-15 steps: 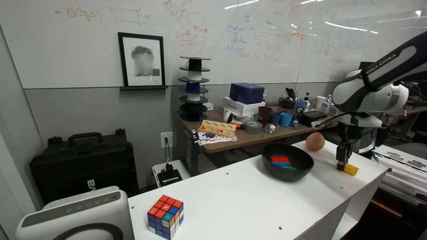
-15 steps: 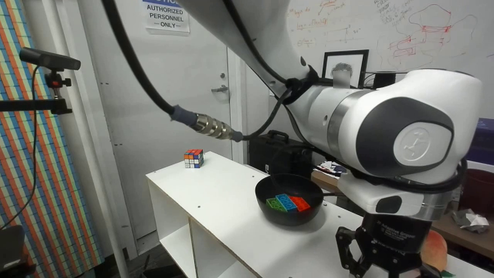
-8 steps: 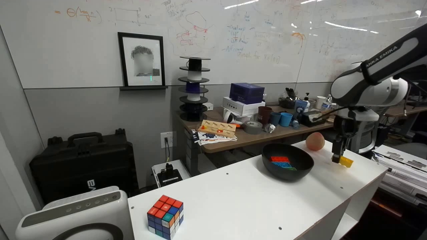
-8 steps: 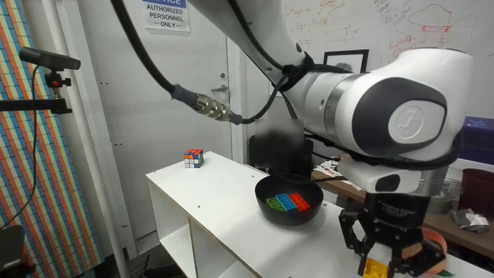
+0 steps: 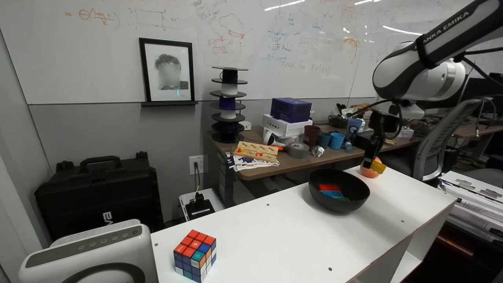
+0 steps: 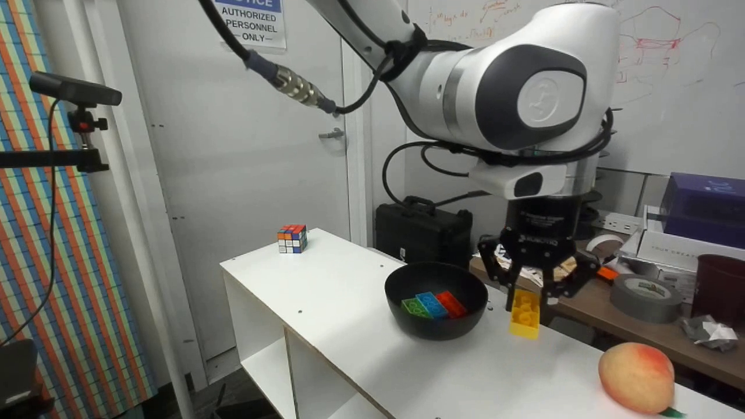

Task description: Put the green, blue, red and yellow building blocks inside the black bowl

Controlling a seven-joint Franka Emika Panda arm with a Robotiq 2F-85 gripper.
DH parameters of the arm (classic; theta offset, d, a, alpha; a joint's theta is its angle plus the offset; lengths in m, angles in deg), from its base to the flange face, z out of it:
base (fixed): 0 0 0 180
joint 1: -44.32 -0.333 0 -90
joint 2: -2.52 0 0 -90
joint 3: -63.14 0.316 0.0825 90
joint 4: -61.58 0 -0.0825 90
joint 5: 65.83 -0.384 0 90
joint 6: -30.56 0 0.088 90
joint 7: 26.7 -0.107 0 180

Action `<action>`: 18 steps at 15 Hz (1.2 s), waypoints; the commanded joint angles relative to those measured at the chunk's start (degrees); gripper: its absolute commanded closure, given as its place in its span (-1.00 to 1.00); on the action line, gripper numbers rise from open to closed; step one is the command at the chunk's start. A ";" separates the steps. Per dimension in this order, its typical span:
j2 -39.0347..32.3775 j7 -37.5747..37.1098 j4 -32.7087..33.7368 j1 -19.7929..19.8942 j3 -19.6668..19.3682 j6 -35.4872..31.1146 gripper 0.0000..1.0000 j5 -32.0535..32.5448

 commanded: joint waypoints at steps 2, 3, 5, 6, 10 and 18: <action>0.68 3.62 -0.98 -2.00 3.04 -1.06 0.78 2.06; 0.30 4.04 -0.70 -2.58 3.52 -1.01 0.78 2.29; -0.53 5.21 0.09 -2.94 4.67 -1.02 0.78 1.93; -0.55 5.11 0.17 -3.34 5.12 -1.19 0.78 1.52; -0.82 5.94 0.25 -4.64 5.48 -1.48 -0.22 2.30; 3.65 1.97 -4.45 -6.09 2.98 -4.83 -1.00 2.25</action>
